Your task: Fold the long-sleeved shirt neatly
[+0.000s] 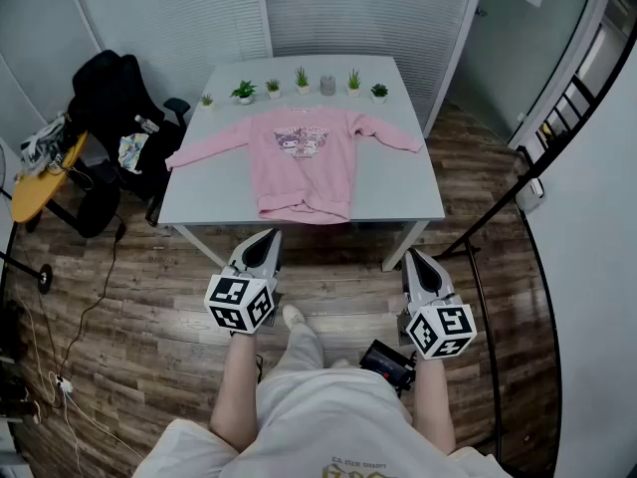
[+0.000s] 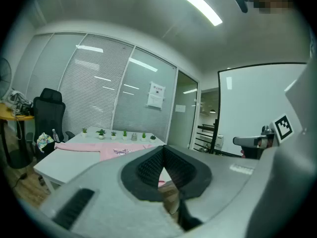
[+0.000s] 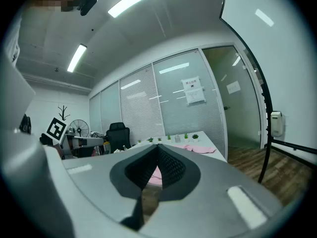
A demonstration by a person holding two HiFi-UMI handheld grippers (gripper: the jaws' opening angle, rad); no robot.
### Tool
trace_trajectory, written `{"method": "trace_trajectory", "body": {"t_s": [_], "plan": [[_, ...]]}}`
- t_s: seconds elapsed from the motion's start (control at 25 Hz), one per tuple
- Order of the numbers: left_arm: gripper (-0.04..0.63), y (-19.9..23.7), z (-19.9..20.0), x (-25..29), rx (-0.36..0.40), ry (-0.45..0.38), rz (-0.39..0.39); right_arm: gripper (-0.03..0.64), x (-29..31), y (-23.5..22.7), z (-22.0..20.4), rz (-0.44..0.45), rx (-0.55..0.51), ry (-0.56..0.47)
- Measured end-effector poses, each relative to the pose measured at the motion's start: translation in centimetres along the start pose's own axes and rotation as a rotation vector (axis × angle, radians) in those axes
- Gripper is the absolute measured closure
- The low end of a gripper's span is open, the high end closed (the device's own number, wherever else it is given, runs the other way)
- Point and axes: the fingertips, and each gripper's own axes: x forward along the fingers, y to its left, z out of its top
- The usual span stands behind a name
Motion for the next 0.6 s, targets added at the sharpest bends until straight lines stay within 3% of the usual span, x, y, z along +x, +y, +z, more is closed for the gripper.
{"method": "trace_trajectory", "body": {"t_s": [0.6], "plan": [[0.588, -3.6, 0.8, -2.0, 0.012, -0.021, -0.042, 0.606, -3.7, -0.2, -0.2, -0.052, 0.001, 0.003]]}}
